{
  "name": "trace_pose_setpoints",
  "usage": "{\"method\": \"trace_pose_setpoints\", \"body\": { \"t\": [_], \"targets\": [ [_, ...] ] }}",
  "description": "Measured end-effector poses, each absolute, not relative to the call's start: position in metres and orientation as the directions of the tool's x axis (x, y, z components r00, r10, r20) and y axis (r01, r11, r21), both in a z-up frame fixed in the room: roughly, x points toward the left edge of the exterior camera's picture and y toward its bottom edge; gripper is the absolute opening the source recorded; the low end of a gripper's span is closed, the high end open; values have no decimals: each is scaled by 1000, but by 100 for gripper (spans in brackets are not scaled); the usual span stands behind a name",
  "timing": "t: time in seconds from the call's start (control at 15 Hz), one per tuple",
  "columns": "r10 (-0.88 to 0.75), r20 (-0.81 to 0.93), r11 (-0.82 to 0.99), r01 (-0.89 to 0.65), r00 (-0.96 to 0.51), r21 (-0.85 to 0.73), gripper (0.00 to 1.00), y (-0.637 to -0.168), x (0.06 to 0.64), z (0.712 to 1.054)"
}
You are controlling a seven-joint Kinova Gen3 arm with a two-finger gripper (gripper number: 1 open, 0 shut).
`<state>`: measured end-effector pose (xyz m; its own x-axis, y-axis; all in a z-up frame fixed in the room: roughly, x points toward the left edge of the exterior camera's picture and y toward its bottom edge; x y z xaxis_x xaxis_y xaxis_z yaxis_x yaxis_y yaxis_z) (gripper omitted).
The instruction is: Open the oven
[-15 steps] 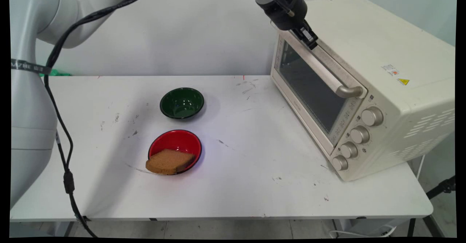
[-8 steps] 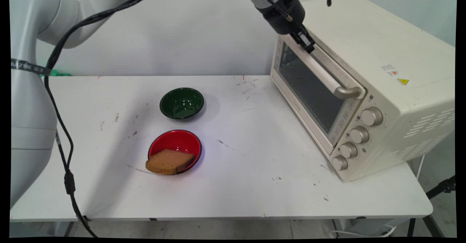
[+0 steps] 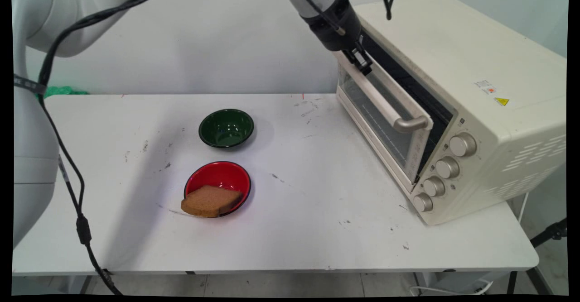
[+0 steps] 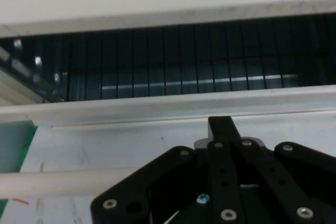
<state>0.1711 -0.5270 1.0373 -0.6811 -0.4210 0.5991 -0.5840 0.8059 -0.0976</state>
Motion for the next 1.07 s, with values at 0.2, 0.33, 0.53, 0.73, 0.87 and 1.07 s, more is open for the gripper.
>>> {"method": "trace_pose_setpoints", "body": {
  "t": [0.2, 0.33, 0.53, 0.73, 0.87, 1.07],
  "targets": [
    [-417, 593, 811, -577, -689, -100, 0, -517, 180, 1035],
    [-411, 591, 816, -569, -694, -102, 0, -510, 187, 1033],
    [-399, 590, 824, -557, -702, -104, 0, -500, 198, 1028],
    [-375, 597, 835, -537, -710, -115, 0, -491, 212, 1017],
    [-351, 605, 844, -521, -715, -125, 0, -484, 224, 1008],
    [-318, 622, 853, -502, -716, -143, 0, -478, 240, 994]
  ]
}}
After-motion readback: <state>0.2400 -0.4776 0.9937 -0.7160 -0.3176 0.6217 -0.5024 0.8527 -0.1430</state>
